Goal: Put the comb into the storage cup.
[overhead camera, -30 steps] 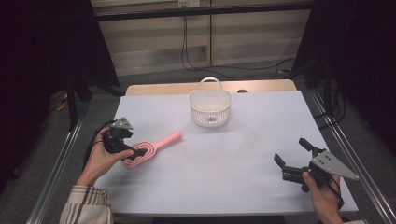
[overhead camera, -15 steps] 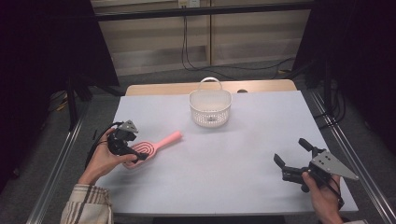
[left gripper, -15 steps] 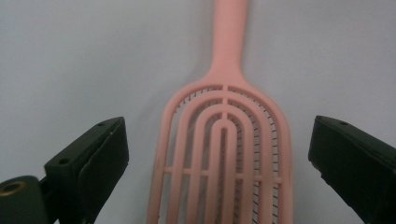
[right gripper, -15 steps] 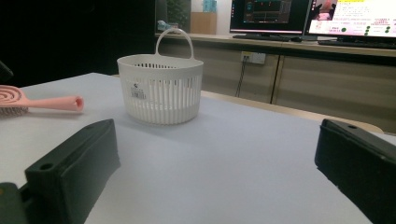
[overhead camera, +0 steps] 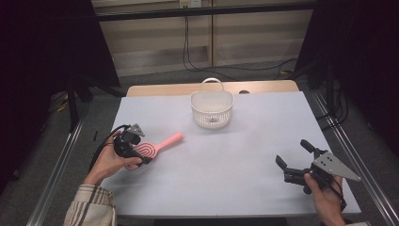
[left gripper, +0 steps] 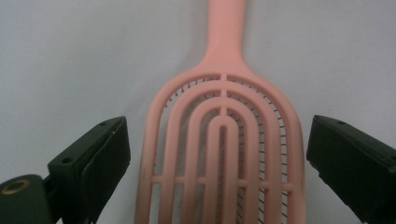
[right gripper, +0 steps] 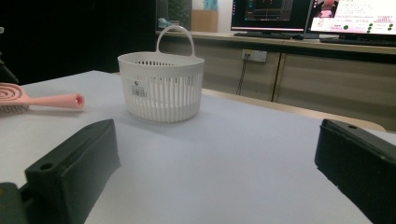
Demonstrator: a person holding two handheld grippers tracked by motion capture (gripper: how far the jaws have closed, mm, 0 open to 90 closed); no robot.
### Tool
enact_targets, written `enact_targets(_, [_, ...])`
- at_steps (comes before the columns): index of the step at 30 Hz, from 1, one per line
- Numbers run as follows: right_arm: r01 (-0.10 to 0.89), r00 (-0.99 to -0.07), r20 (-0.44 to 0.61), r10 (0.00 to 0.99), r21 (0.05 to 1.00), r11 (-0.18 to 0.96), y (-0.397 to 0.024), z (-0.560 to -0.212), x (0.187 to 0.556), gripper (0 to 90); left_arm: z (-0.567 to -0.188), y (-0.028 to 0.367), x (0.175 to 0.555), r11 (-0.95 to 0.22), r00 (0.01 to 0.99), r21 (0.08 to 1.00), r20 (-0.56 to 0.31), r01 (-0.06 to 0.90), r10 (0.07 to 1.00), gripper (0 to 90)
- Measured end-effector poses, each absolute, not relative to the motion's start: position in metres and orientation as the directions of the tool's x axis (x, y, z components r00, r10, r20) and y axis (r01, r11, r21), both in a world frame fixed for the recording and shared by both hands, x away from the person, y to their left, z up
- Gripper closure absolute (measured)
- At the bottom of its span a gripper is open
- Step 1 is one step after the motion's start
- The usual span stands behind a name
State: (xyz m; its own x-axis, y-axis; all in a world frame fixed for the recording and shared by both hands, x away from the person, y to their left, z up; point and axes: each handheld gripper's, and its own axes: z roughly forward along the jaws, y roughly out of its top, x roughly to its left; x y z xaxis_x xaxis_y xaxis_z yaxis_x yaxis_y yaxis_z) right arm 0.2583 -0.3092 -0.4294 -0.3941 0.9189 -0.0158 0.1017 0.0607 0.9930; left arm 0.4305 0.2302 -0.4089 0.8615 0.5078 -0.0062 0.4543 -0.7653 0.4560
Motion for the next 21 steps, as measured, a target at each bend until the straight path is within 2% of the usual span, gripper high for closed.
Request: enact_targets(21, [0.106,-0.393,-0.016,0.920,0.992,0.063,-0.309,-0.430,0.259,0.0,-0.423,0.223,0.435,-0.795,0.866,0.393,-0.007,0.462,0.500,9.0])
